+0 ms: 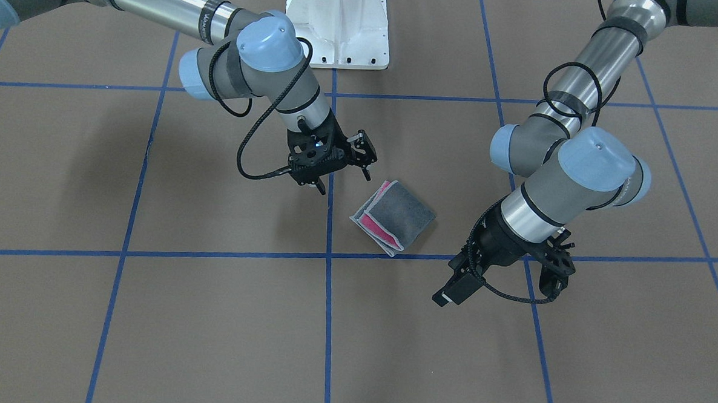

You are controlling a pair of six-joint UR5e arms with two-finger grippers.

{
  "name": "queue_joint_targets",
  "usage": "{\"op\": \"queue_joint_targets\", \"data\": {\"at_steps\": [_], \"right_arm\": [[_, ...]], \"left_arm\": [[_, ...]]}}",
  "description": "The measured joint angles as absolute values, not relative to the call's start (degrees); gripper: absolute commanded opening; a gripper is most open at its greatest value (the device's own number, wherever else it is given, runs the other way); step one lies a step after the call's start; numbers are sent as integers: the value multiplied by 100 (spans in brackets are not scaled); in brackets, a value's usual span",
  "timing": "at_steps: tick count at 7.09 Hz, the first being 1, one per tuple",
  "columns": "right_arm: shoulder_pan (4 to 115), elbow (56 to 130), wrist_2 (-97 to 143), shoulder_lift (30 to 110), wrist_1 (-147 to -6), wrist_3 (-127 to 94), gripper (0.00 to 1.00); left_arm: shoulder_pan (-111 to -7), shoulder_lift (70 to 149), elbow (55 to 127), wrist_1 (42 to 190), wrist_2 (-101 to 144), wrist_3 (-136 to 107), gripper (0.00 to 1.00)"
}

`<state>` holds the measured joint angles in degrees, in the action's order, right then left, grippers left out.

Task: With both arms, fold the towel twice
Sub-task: 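Move the left gripper away while the right gripper reaches to the towel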

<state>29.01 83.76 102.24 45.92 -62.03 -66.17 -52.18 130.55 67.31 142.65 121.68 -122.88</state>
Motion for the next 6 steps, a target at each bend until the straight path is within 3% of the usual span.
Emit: {"op": "queue_joint_targets", "data": {"at_steps": [6], "right_arm": [[2688, 7385, 9505, 3939, -6146, -6060, 65]], "left_arm": [[-5519, 12844, 6689, 14256, 12571, -11671, 100]]}}
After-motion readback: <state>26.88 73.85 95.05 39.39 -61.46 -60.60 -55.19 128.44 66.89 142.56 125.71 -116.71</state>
